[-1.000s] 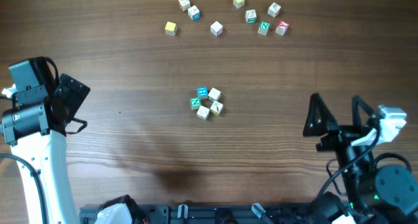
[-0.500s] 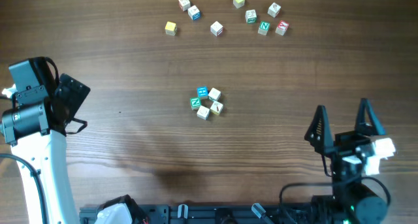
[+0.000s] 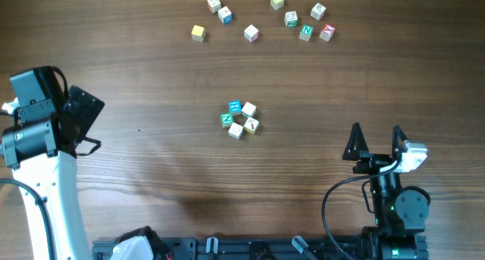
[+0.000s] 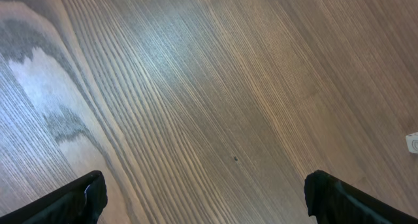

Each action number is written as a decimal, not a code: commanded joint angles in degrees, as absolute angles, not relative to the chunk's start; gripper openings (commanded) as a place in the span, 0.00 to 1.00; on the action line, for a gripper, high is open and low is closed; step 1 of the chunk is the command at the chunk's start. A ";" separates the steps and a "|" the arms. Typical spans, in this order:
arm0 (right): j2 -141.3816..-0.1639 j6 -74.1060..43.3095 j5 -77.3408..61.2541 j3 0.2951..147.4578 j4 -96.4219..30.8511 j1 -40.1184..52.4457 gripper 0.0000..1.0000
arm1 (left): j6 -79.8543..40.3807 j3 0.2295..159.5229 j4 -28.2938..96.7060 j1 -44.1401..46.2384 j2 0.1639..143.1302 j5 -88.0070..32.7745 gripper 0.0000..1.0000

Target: Form a circle

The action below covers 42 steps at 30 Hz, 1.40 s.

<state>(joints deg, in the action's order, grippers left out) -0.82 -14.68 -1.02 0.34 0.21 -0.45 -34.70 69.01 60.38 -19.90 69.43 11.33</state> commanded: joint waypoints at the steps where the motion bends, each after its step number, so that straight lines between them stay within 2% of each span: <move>1: -0.16 -14.72 -0.05 0.30 0.30 -0.78 1.00 | -35.40 69.41 60.29 -20.21 69.56 12.05 1.00; 33: -0.25 -15.09 -0.03 0.30 0.34 -0.84 1.00 | -35.40 69.38 60.29 -20.08 69.87 12.05 1.00; 42: -0.25 -15.07 -0.05 0.30 0.34 -0.84 1.00 | -34.76 68.88 60.49 -11.60 56.47 13.63 1.00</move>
<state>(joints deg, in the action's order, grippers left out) -0.82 -14.70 -1.02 0.34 0.19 -0.45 -34.68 68.99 60.38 -14.44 63.96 11.55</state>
